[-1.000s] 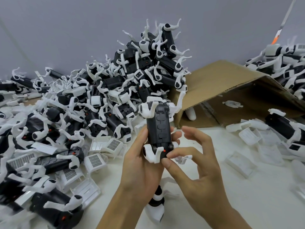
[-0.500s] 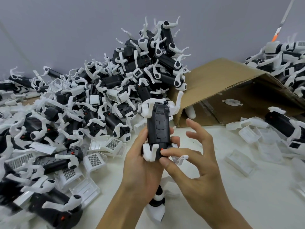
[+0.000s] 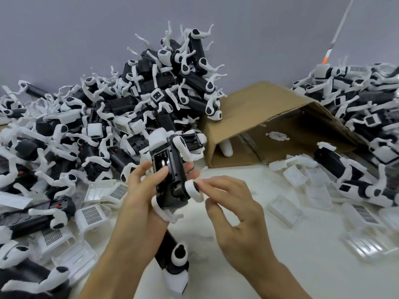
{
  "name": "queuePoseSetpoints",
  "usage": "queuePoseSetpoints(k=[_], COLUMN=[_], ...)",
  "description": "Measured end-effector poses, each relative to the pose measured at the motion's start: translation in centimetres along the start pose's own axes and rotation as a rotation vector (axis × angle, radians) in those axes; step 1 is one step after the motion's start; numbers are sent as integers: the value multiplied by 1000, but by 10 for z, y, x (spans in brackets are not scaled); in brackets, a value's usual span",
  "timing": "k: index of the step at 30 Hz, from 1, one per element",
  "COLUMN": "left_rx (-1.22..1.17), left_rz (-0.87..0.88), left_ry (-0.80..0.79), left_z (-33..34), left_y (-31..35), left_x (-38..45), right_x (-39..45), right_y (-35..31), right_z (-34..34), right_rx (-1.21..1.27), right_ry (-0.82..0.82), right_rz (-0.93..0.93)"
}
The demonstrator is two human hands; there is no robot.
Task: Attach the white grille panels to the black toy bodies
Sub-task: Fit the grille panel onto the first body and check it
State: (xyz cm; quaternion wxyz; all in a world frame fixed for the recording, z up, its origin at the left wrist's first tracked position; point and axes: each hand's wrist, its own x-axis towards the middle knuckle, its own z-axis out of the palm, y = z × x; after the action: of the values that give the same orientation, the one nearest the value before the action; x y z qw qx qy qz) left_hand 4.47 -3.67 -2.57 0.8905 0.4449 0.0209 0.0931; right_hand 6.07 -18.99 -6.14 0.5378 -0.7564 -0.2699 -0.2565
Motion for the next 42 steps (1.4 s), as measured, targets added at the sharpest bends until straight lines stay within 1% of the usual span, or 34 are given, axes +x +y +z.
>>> queuePoseSetpoints(k=[3, 5, 6, 8, 10, 11, 12, 13, 14, 15, 16, 18, 19, 21, 23, 24, 25, 28, 30, 32, 34, 37, 38, 41, 42], left_rx=[70, 100, 113, 142, 168, 207, 234, 244, 232, 204, 194, 269, 311, 363, 389, 399, 409, 432, 413, 381, 351, 288, 268, 242, 240], left_rz=[65, 130, 158, 204, 248, 273, 290, 292, 273, 239, 204, 216, 237, 272, 271, 269, 267, 288, 314, 332, 321, 289, 276, 263, 262], left_ry=[38, 112, 149, 182, 192, 183, 171, 150, 133, 120, 111, 106, 84, -6, -122, -166, -195, -205, -188, -187, -191, -168, -153, -129, -127], left_z=[1, 0, -1, -4, -6, -6, -6, -8, -9, -9, -10, -9, -9, -6, -5, -3, -1, 4, 6, 6, 6, 4, 4, 2, 1], left_y=[0, -1, 0, 1, 2, 2, 2, 1, 0, 0, -1, -1, -2, -5, -7, -9, -11, -15, -15, -15, -15, -16, -15, -14, -14], left_x=[1, 1, 1, 2, 2, 2, 2, 3, 3, 3, 3, 3, 3, 1, -2, -4, -5, -8, -9, -10, -9, -7, -6, -4, -4], right_x=[10, 17, 20, 25, 26, 26, 26, 26, 27, 26, 26, 24, 23, 23, 22, 21, 20, 20, 22, 21, 17, 15, 15, 15, 15], right_y=[7, 17, 23, 31, 36, 38, 38, 37, 35, 31, 27, 14, 6, -5, -12, -13, -14, -10, -7, -6, -5, -6, -5, -7, -8], right_z=[-13, -29, -39, -55, -62, -61, -60, -57, -54, -50, -45, -35, -31, -27, -23, -22, -20, -19, -19, -16, -11, -9, -10, -13, -14], right_rx=[-182, -410, -560, -788, -874, -883, -870, -812, -692, -507, -266, 249, 433, 668, 818, 830, 787, 543, 399, 305, 307, 387, 403, 423, 424], right_ry=[24, 11, -42, -240, -432, -480, -486, -446, -368, -271, -182, -86, -56, 9, 77, 104, 130, 148, 99, 7, -38, 25, 9, -141, -165], right_rz=[209, 385, 487, 705, 844, 852, 817, 768, 726, 698, 679, 626, 590, 526, 516, 530, 546, 590, 679, 756, 751, 713, 693, 622, 604])
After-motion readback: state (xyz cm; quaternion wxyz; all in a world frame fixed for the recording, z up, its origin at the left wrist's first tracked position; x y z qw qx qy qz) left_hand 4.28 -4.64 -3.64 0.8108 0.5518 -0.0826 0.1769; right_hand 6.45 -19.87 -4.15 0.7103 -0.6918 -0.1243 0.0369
